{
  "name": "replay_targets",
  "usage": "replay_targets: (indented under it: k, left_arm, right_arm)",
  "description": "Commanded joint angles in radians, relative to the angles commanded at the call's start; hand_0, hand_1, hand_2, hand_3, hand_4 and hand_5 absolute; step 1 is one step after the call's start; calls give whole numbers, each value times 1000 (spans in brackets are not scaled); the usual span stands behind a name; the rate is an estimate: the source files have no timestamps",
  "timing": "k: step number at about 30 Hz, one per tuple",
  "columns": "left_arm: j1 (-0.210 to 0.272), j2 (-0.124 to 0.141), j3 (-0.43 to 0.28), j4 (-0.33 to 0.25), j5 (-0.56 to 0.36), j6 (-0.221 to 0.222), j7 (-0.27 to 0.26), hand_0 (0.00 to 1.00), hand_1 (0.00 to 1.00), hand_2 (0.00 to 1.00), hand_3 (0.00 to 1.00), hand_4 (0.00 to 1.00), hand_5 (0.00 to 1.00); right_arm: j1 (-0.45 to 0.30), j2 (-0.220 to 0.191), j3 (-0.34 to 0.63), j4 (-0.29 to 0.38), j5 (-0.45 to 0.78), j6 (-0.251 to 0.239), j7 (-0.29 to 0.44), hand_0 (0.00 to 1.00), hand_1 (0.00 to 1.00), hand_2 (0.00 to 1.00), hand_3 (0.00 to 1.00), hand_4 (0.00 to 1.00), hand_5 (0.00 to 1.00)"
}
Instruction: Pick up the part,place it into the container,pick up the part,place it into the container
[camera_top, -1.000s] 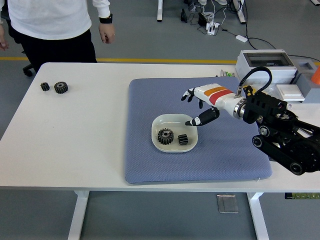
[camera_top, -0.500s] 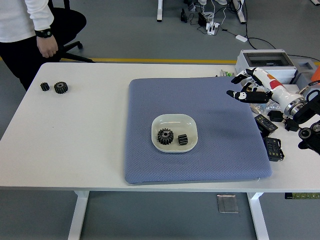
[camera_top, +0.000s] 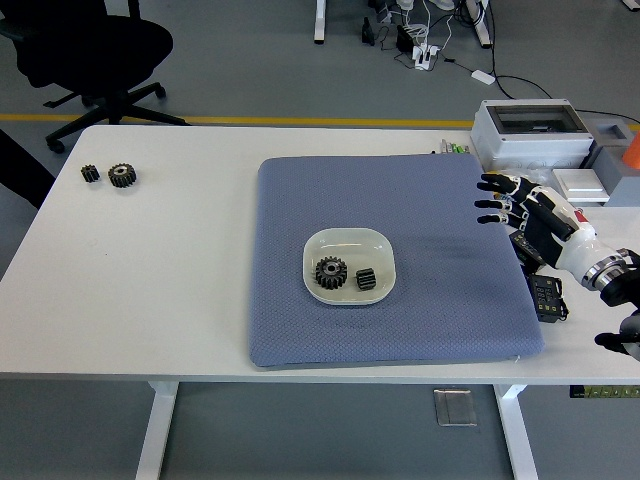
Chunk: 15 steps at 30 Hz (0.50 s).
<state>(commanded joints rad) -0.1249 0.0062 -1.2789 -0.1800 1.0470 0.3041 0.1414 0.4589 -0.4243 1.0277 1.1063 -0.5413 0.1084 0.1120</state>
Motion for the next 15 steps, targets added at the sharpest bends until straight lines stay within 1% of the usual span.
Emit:
replay_targets:
  k: [1, 2, 6, 7, 10, 15]
  left_arm:
    - [0, 0, 1, 0, -2, 0, -1, 614, 586, 648, 556, 643, 572]
    - [0, -1, 3, 0, -5, 0, -2, 616, 587, 648, 557, 642, 572]
    - [2, -2, 4, 0, -5, -1, -2, 616, 587, 648, 557, 642, 572]
    - [2, -3, 4, 0, -3, -2, -1, 617, 587, 645, 556, 641, 572]
    - [3, -4, 3, 0, 0, -3, 0, 617, 587, 645, 556, 641, 572]
    - [2, -5, 8, 0, 0, -5, 0, 618, 590, 644, 555, 642, 574]
  right_arm:
    - [-18, 1, 24, 9, 36, 1, -2, 801, 780, 844, 847, 998, 912]
    - [-35, 3, 46, 17, 53, 1, -3, 933, 864, 876, 868, 998, 943]
    - [-97, 15, 122, 41, 5, -1, -9, 933, 864, 876, 868, 998, 943]
    - [-110, 20, 138, 43, -6, -2, -11, 998, 905, 902, 898, 998, 960]
    - [-135, 32, 167, 44, -18, 0, -16, 998, 905, 902, 898, 998, 960]
    - [-185, 64, 236, 41, -50, -5, -13, 998, 905, 903, 894, 998, 967]
